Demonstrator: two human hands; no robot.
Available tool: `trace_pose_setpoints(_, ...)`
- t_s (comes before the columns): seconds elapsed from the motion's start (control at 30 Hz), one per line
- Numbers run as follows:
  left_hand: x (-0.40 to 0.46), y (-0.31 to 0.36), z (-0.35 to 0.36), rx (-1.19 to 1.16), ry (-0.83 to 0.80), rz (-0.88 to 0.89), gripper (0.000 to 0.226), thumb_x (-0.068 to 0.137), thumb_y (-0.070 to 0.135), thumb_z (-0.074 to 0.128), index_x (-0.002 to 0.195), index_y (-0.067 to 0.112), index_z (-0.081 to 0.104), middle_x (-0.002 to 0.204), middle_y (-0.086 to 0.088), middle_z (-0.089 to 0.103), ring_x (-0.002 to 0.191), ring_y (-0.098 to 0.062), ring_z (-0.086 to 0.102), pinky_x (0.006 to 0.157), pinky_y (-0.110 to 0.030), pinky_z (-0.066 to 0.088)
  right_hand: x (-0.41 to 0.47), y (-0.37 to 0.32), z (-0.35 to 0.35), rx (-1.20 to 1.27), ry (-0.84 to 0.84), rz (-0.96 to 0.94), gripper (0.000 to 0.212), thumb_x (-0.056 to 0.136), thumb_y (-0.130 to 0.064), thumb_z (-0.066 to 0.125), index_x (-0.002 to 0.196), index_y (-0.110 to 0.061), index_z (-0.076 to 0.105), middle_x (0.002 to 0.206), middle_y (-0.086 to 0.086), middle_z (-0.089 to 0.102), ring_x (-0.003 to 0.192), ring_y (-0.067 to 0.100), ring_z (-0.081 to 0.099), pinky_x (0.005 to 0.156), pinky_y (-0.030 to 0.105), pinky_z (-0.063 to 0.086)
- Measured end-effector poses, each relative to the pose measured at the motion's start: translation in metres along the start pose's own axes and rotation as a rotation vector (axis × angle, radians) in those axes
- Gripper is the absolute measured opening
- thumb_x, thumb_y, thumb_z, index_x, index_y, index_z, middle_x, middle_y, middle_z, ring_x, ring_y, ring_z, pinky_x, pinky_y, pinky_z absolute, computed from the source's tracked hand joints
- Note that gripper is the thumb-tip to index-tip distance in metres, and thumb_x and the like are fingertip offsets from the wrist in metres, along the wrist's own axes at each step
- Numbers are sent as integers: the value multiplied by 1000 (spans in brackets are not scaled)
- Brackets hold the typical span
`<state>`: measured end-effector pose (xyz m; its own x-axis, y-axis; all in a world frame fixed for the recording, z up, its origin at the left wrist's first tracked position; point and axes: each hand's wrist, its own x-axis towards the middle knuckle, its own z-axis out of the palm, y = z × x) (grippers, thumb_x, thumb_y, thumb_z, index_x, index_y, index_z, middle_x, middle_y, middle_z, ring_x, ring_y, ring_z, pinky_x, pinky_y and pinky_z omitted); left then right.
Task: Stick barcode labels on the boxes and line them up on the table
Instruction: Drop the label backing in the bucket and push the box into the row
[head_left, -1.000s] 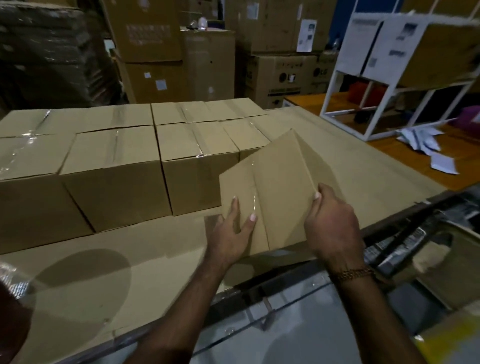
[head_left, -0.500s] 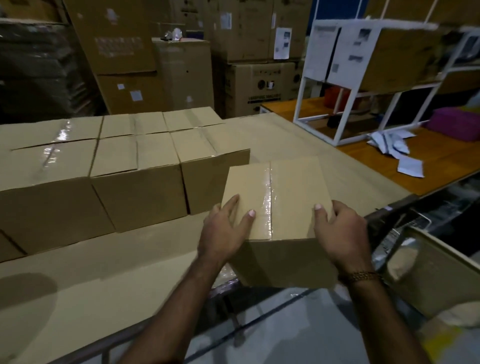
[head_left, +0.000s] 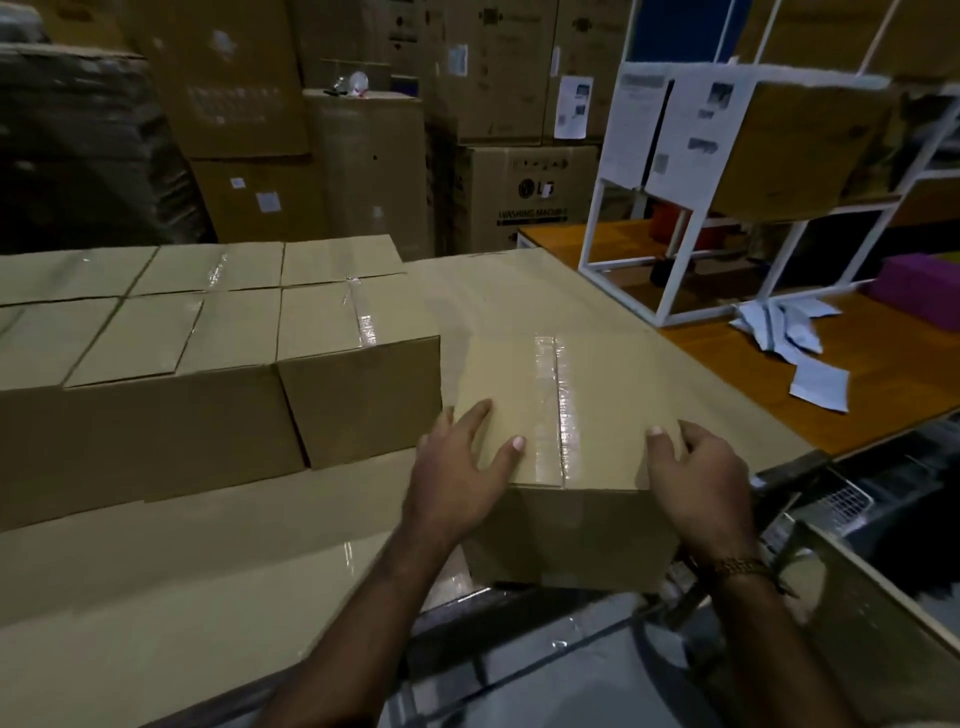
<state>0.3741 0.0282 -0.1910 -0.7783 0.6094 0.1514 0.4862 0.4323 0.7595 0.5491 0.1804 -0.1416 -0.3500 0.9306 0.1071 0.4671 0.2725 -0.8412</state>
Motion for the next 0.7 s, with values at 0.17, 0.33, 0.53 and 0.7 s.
trace_pose_setpoints(0.17,56,-10,24,-33,-28,10,64,101,64,52,160,40,40,170,-2,29,153,-30,30,122,-50,35,69,1,22,-21,-12,-6,45,107,-29,63,139,3,64,136,18,68,114,29,61,96,31,40)
trace_pose_setpoints(0.33,109,-16,41,2,-64,-31,74,99,71,47,164,41,29,175,1,16,157,-29,20,124,-54,32,133,-2,57,-15,-45,-15,39,107,-26,62,137,0,66,133,16,69,106,22,55,96,31,40)
trace_pose_setpoints(0.53,164,-20,48,219,-185,-27,105,82,90,50,166,47,3,176,5,-5,160,-31,5,125,-59,25,204,6,96,30,-59,21,49,108,-31,60,150,-8,57,150,12,61,139,34,54,112,44,44)
trace_pose_setpoints(0.7,213,-7,51,508,-210,-15,113,84,82,59,166,41,-7,175,-6,-12,158,-39,0,126,-58,15,264,12,127,41,-110,9,48,108,-35,59,149,-10,59,147,13,63,137,36,56,113,51,47)
